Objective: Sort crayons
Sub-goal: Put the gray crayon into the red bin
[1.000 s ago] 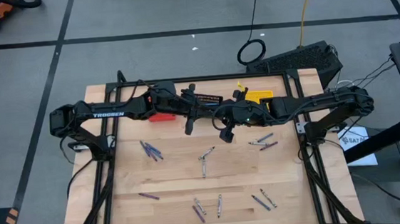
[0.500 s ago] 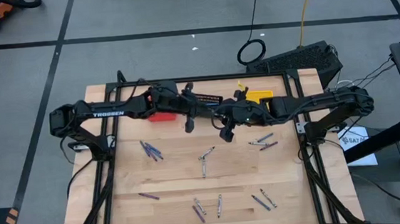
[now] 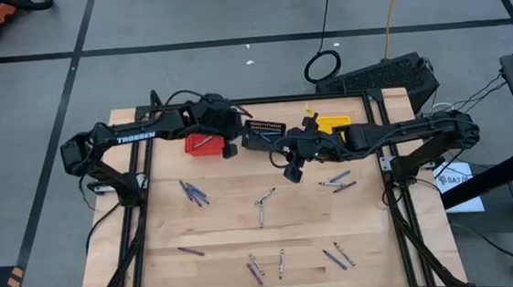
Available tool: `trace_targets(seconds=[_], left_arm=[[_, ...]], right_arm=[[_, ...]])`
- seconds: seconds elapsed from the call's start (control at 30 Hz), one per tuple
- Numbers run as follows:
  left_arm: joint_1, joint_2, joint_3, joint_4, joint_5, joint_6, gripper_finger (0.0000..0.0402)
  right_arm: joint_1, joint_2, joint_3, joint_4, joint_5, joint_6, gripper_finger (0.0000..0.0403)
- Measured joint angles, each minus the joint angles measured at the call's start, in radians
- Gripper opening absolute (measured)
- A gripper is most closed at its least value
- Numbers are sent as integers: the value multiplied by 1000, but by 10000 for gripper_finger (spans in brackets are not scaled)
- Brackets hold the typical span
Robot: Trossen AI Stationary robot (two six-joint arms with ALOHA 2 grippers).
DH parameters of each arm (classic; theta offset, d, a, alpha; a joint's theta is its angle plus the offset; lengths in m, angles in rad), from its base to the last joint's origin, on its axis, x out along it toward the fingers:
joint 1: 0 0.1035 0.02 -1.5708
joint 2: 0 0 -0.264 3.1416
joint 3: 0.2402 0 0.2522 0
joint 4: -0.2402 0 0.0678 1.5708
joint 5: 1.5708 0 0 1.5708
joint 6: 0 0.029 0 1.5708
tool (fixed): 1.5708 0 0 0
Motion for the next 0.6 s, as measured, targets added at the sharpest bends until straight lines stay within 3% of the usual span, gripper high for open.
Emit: trace_targets(seconds=[0.6], left_arm=[[175, -4, 0, -510, -69, 58, 13]], right_arm=[[-12, 0, 0, -45, 3, 22, 105]])
